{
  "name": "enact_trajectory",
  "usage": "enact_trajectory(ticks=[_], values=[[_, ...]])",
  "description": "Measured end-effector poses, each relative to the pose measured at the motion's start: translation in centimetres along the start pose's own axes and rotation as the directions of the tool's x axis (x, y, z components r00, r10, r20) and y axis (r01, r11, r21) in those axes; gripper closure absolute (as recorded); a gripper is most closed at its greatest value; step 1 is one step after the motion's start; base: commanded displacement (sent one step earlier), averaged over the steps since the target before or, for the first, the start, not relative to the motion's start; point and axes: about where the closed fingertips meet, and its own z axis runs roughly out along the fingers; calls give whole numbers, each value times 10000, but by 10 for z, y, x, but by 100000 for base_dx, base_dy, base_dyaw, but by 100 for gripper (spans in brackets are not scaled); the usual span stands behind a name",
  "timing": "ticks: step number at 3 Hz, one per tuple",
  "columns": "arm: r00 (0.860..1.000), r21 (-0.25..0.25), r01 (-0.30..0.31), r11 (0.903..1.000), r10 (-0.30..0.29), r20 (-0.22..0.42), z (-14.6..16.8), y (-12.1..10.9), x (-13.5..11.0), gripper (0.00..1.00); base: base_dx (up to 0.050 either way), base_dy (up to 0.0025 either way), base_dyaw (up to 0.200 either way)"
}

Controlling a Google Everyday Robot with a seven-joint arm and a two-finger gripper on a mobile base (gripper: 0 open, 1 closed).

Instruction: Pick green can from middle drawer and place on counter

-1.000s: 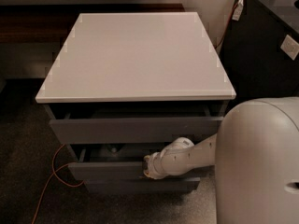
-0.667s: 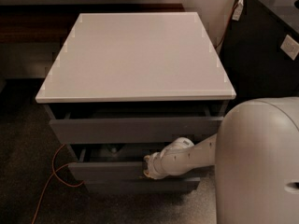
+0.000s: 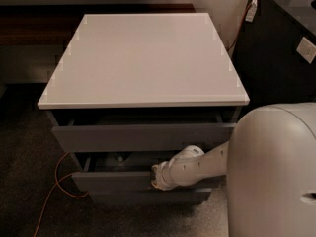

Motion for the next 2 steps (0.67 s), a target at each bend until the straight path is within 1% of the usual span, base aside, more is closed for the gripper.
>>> enact_trajectory(ticks=[2], values=[[10000, -1, 1, 10000, -1, 0, 0, 0, 0, 100, 0, 0, 0]])
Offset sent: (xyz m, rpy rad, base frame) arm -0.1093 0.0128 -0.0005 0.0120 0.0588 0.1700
